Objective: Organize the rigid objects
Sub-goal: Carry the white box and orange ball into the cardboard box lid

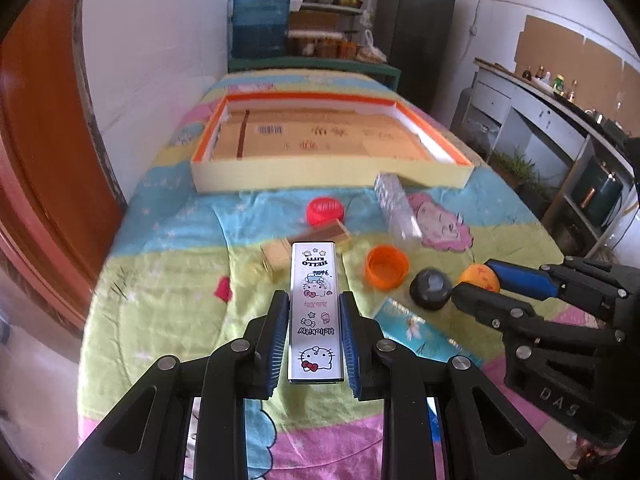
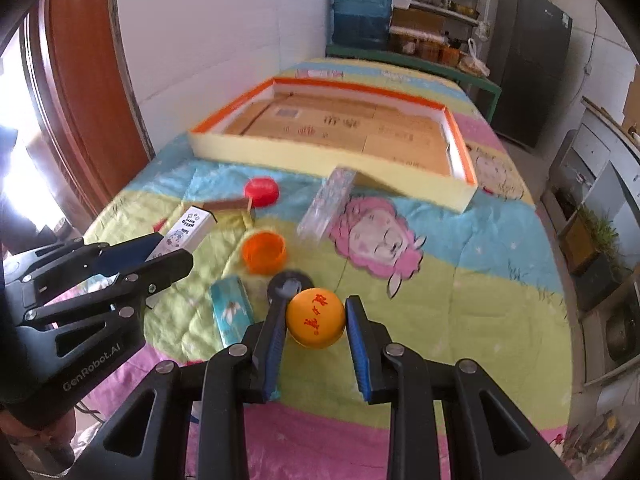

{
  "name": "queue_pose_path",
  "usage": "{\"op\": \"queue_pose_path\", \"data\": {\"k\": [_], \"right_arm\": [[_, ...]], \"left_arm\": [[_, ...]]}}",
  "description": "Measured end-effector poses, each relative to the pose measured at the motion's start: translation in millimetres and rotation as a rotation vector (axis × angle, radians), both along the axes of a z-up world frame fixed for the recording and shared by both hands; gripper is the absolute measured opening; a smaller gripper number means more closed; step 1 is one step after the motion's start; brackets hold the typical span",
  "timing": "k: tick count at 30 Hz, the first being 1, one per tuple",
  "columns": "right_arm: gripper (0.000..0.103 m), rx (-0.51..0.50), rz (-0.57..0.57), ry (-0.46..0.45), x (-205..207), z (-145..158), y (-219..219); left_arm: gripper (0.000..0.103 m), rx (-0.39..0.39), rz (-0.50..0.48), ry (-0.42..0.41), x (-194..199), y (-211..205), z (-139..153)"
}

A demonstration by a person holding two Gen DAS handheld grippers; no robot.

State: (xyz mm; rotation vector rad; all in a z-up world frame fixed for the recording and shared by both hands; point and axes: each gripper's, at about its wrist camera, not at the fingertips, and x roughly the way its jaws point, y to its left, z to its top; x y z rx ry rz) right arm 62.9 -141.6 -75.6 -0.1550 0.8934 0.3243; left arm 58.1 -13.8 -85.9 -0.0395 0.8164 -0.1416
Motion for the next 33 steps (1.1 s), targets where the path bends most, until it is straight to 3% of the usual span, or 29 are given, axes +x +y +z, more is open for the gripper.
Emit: {"op": "queue_pose_path", "data": {"k": [15,24,33], "right_arm": [[0.030,0.110,-0.047,-0.047,26.4,35.7,-22.7],[0.030,0.129,-0.052,-0.098,50.1,53.6,-24.1],[0.030,0.130,-0.078,-0.168,100.3,74.7,-28.2]], "left_arm": [[0.026,-0.066,0.043,-0.077,22.3,12.5,53.9],[0.026,-0.041,0.083,-0.131,59.0,15.8,83.4],[0.026,-0.022,0.102,-0.164,107.0,17.4,103.3]]}}
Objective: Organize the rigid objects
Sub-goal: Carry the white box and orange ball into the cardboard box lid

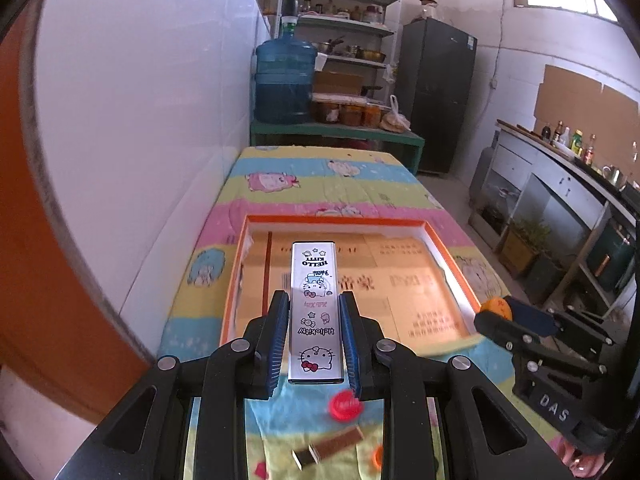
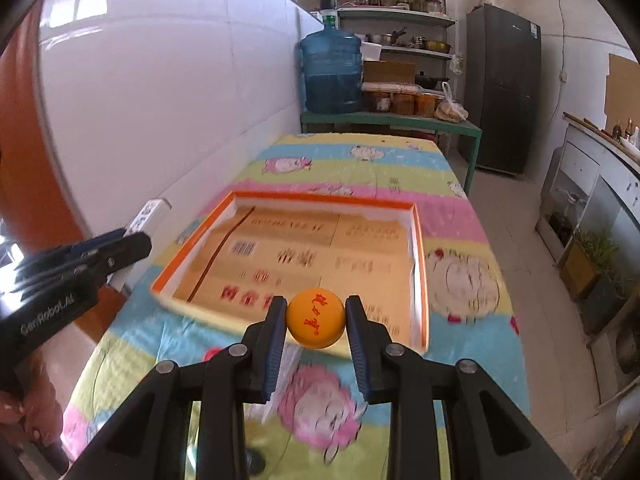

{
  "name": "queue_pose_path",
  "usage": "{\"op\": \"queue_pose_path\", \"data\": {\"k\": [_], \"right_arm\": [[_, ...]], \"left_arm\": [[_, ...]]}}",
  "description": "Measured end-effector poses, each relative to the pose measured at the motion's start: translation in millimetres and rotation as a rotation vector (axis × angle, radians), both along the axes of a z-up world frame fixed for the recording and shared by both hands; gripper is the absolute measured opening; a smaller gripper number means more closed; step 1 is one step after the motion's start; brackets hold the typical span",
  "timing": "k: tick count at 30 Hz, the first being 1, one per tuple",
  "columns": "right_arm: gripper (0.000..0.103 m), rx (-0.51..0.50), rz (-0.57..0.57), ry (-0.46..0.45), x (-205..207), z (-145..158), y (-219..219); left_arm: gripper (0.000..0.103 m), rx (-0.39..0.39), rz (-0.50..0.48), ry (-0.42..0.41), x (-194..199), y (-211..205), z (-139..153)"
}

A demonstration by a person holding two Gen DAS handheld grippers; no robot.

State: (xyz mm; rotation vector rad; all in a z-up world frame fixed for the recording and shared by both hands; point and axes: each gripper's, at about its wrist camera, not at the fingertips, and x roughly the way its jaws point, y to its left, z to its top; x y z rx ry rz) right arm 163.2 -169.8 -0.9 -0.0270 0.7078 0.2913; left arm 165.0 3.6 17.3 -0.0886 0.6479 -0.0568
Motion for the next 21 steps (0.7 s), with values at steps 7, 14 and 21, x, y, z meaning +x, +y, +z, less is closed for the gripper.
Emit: {"op": "queue_pose_path", "data": {"k": [7,14,21], "right_arm": [[0.030,0.008,-0.029,0.018,53.4,0.3,-4.2],[0.030,0.009,-0.026,0.052,92.9,-10.0,-3.1],[0.030,-0.011,-0.007,0.094,119.8,-26.5,5.7]], "left_arm": [[0.026,0.022,0.023,0.013,44.4,3.8,0.5],[0.026,-0.008,0.035,0.066,88.8,16.0,-10.6],[0.026,0.015,0.049,0.117,121.5,16.3,-28.9]]}}
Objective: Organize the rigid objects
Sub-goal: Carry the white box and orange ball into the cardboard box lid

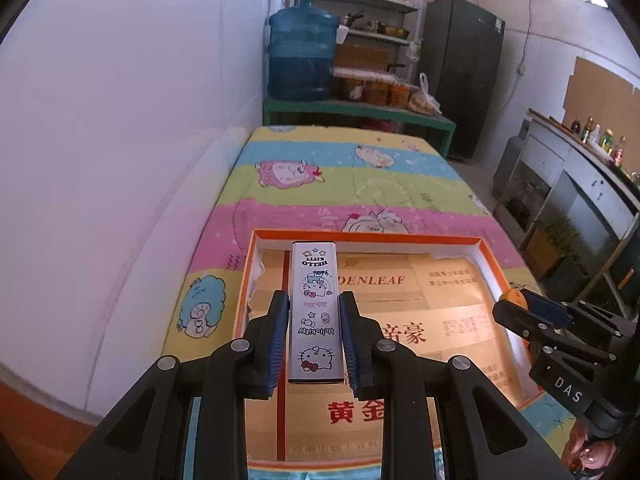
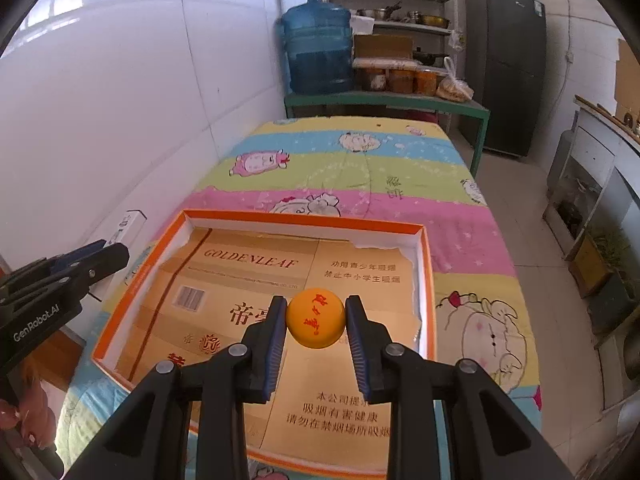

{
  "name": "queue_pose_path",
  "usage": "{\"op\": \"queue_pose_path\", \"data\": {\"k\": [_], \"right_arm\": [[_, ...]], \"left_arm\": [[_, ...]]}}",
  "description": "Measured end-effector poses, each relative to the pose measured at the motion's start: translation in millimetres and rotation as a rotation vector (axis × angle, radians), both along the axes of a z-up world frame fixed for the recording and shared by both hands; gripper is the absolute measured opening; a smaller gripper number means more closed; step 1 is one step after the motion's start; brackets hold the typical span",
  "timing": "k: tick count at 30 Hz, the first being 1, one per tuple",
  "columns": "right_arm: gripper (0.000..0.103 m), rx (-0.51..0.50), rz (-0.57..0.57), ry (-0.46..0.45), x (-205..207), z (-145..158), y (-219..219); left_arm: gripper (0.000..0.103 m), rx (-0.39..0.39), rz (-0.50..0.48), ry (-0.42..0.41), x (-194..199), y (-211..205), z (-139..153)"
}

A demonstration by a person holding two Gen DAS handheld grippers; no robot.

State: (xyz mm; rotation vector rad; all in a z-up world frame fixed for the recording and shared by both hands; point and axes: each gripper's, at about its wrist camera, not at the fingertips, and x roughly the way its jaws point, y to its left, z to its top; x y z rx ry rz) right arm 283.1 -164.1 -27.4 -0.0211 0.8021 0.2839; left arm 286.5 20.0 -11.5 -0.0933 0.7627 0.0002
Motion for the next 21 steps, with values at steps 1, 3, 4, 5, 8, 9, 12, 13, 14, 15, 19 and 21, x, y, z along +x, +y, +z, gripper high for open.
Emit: {"op": "queue_pose_path", "data": {"k": [1,3,4,5,8,9,12,13,14,15,19,21], "right_arm": [[0.030,-0.007,0.004,0.003,1.7,-2.0,1.6],[0.030,-0.013,0.013,0.012,5.1,-7.2,5.0],[0.030,-0.008,0.019,0.020,6.7,-9.9,6.1],[0.030,0.000,0.022,0.029,9.2,-12.4,6.6],[0.030,0.002,0.023,0.050,14.0,-19.5,7.8],[0.030,0.004,0.022,0.059,16.8,-22.3,8.5],[0.030,0.019,0.023,0.082,21.4,-28.3,9.4],[0.030,0.022,0.023,0.090,23.0,-30.6,9.7],[0.030,0.023,0.024,0.096,24.4,-32.2,10.1],[0.030,0.023,0.025,0.103,25.3,-34.8,10.3],[0.030,0.027,0.029,0.133,28.4,-47.3,12.0],[0.030,0.029,0.028,0.143,29.7,-51.0,12.4]], "left_arm": [[0.026,-0.004,-0.002,0.009,2.7,-0.1,-2.3],[0.026,-0.005,-0.004,0.034,10.0,-1.7,-12.5],[0.026,-0.002,-0.005,0.039,11.2,-2.4,-16.1],[0.026,0.002,-0.007,0.044,12.2,-3.3,-19.6],[0.026,0.008,-0.010,0.053,15.9,-5.8,-27.3],[0.026,0.008,-0.010,0.057,17.7,-6.7,-30.1],[0.026,0.008,-0.009,0.076,23.7,-8.3,-39.5],[0.026,0.009,-0.010,0.083,25.6,-9.0,-42.6],[0.026,0.012,-0.011,0.093,27.6,-10.1,-46.7],[0.026,0.013,-0.014,0.100,29.3,-10.5,-50.1],[0.026,0.019,-0.018,0.121,31.3,-14.5,-60.2],[0.026,0.017,-0.017,0.125,32.7,-14.7,-63.1]]}}
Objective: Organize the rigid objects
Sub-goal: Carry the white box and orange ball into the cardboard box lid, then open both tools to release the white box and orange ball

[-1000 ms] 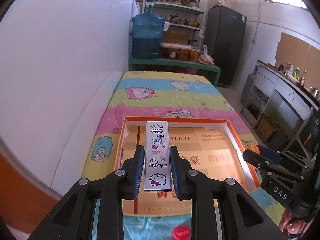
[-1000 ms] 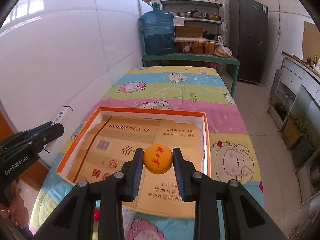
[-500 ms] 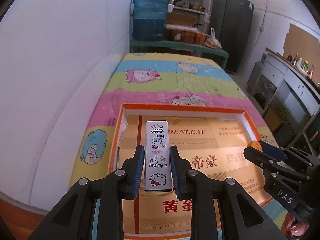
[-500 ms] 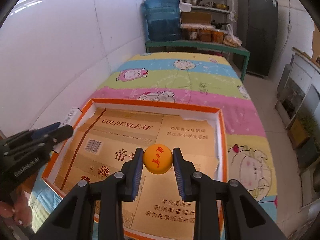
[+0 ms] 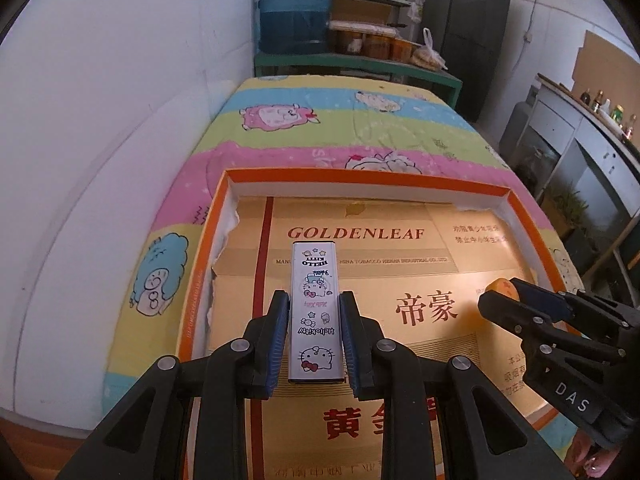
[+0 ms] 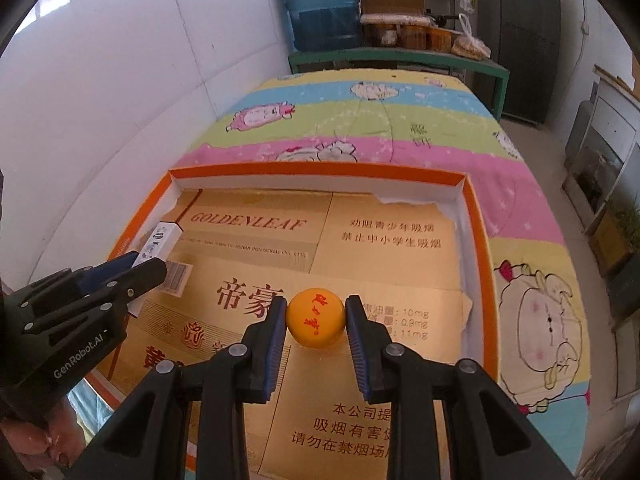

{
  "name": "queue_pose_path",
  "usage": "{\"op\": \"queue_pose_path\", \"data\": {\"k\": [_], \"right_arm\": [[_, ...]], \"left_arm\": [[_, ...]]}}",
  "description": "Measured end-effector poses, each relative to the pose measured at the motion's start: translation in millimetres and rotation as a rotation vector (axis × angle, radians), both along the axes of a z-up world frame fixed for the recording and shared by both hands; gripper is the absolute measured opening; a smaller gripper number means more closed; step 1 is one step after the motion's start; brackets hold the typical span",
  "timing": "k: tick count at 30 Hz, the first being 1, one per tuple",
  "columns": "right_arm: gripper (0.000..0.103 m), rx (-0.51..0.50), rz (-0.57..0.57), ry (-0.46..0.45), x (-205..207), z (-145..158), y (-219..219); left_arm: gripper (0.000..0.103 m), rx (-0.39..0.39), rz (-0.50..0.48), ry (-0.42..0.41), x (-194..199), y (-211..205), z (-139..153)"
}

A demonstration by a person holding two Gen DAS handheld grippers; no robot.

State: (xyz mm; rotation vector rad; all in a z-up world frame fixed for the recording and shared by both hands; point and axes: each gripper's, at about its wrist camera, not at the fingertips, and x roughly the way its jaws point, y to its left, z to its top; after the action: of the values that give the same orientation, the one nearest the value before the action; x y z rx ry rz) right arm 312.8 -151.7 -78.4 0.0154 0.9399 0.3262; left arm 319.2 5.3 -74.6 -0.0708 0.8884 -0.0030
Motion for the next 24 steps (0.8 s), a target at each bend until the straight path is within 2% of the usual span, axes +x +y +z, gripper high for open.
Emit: {"op": "queue_pose_path", "data": {"k": [10,18,24], "right_arm": [[0.030,-0.016,-0.004,0.025,3.7,-12.1,0.9],[0.031,-0.051,0.006,0.017,3.1,-13.0,5.3],[0.032,-0.057,0.010,0.010,2.6,-11.9,7.0]], "left_arm": [[0.026,-0.015,0.001,0.044,6.7,0.1,-19.2],[0.027,-0.010,-0.002,0.046,7.7,0.3,-21.7],[0.035,-0.007,-0.046,0.047,9.1,-1.3,-22.3]]}}
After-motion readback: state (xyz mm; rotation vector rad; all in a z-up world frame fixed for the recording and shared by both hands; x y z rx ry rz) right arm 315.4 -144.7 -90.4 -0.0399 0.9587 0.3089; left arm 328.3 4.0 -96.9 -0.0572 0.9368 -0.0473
